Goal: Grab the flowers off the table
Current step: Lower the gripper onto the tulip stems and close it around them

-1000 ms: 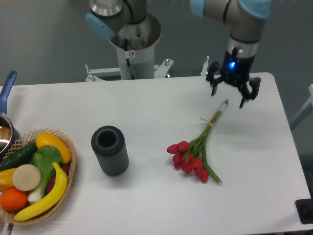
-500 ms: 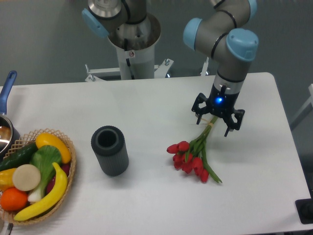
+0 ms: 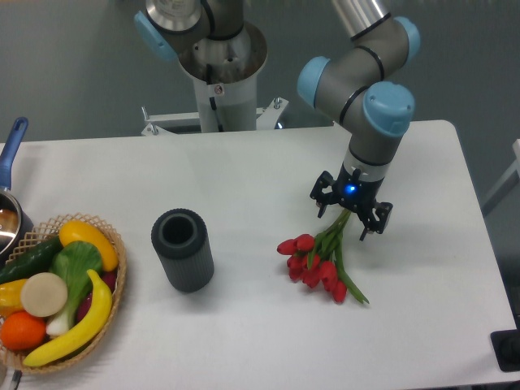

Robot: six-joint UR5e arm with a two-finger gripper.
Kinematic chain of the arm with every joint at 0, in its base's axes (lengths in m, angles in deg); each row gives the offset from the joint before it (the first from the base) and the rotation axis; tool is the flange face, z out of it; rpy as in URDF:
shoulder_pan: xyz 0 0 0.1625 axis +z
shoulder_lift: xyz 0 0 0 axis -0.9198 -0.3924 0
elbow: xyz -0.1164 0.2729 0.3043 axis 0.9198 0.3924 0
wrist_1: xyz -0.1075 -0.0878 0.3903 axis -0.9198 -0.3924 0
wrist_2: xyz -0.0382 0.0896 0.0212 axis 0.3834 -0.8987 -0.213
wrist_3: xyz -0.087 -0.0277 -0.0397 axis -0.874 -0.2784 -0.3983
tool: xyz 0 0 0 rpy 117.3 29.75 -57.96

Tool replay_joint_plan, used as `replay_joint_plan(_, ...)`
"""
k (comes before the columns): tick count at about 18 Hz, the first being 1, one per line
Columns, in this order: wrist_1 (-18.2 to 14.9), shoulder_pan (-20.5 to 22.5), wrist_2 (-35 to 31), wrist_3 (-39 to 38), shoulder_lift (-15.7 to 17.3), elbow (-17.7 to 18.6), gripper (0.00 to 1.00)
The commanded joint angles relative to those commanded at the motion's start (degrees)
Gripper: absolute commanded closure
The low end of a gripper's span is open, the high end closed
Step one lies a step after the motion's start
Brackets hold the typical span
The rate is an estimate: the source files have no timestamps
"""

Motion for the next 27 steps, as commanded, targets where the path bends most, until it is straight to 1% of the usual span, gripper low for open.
replay_joint_plan(4, 0.09, -0.44, -1.06, -0.09, -0.7, 0.18, 0.0)
replay_joint_plan(8, 0.26, -0.44, -1.15, -0.26, -2.55, 0.0, 0.0)
replay_joint_plan(17, 0.79, -0.7, -1.06, -0.44, -3.43, 0.7, 0.0)
replay_joint_plan(21, 1.05, -0.7, -1.15, -0.35, -3.69, 0.7, 0.1)
replay_joint_plan(24, 1.05, -0.7, -1.15, -0.18, -3.69, 0.7, 0.21)
replay_joint_plan(27, 1.05, -0.79, -1.06, -0.18, -3.78, 0.7, 0.26)
